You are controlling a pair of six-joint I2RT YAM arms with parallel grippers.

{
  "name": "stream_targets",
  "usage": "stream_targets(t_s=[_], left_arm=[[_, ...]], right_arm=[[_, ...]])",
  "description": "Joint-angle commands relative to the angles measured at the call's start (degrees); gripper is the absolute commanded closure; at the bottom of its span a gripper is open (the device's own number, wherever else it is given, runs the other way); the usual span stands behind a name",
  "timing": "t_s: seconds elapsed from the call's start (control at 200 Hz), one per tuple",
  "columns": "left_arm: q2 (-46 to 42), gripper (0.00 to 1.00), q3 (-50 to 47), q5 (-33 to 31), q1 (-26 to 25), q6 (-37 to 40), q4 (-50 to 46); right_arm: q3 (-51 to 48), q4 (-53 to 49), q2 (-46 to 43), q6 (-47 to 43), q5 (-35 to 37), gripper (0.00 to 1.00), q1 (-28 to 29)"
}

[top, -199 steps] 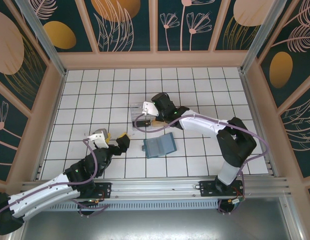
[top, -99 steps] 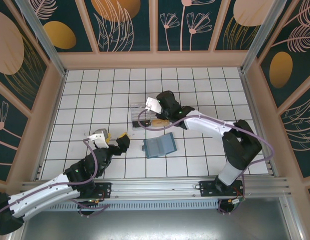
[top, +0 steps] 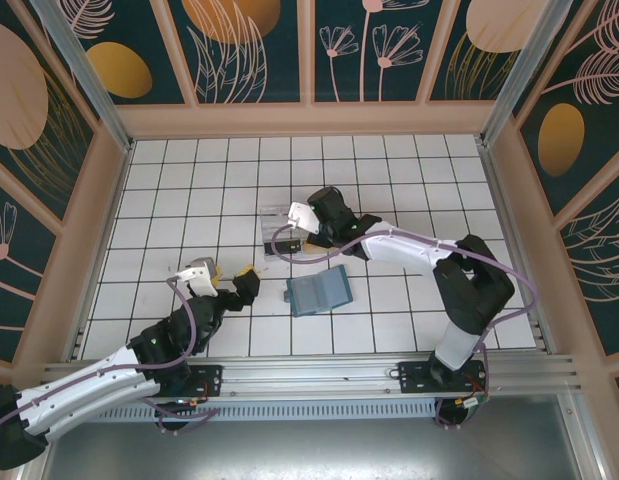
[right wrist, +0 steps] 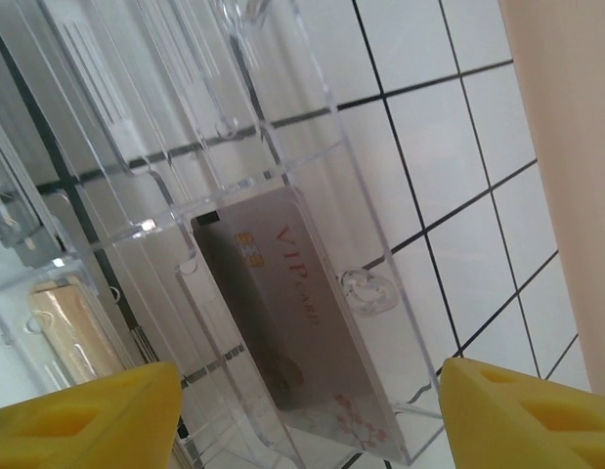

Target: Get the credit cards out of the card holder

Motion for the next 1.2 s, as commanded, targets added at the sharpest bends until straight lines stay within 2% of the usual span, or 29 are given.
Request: stream_targets(t_s=[0.0, 0.245, 0.515, 0.711, 0.791, 0.851, 0.881, 0.906, 0.926, 1.031, 1.106, 1.196], left_arm=[[0.0, 0.01, -0.4, -1.38, 0.0, 0.88, -0.1], [0.12, 0.01, -0.39, -1.62, -0.04, 0.97, -0.02], [0.53, 0.01, -0.49, -1.72, -0.03, 1.48, 0.77], [1.54, 0.01, -0.66, -2.43, -0.03, 2.1, 1.51], [2.06, 0.01, -0.95, -2.6, -0.03, 2.2, 2.07], [2.63, 0.01, -1.01, -2.46, -0.04, 2.11, 2.48], [2.94, 0.01, -0.95, -2.28, -0.04, 1.96, 2.53], [3.14, 0.01, -0.86, -2.17, -0.04, 1.73, 2.53], [3.39, 0.01, -0.72, -1.92, -0.04, 1.56, 2.53], [4.81, 0.01, 1.11, 0.13, -0.01, 0.37, 1.75], [6.85, 0.01, 3.06, 2.17, -0.04, -0.37, 1.02], [10.17, 0.01, 5.38, 3.99, 0.02, -1.6, 0.43]], right_arm=[[1.75, 3.79, 1.46, 1.37, 4.63, 0.29, -0.21], [2.53, 7.9, 2.38, 3.37, 8.7, 0.29, -1.94], [2.34, 7.06, 1.68, 5.03, 8.4, 0.28, -2.3], [-1.78, 7.68, -5.06, 11.51, 6.58, 0.24, -1.93], [-4.08, 7.5, -9.31, 17.36, 4.37, 0.24, -1.93], [-5.03, 6.15, -12.36, 25.25, 1.89, 0.18, -2.38], [-4.9, 4.41, -13.62, 30.13, -0.49, 0.13, -3.1], [-4.67, 2.7, -14.64, 33.99, -3.36, 0.03, -3.95], [-4.65, 1.36, -15.35, 36.96, -5.71, 0.01, -4.73], [-7.37, -0.87, -18.85, 49.46, -11.4, 0.01, -8.04], [-11.67, 0.95, -21.65, 54.21, -14.55, 0.01, -9.72], [-17.31, 4.31, -24.69, 59.51, -14.67, 0.01, -10.48]])
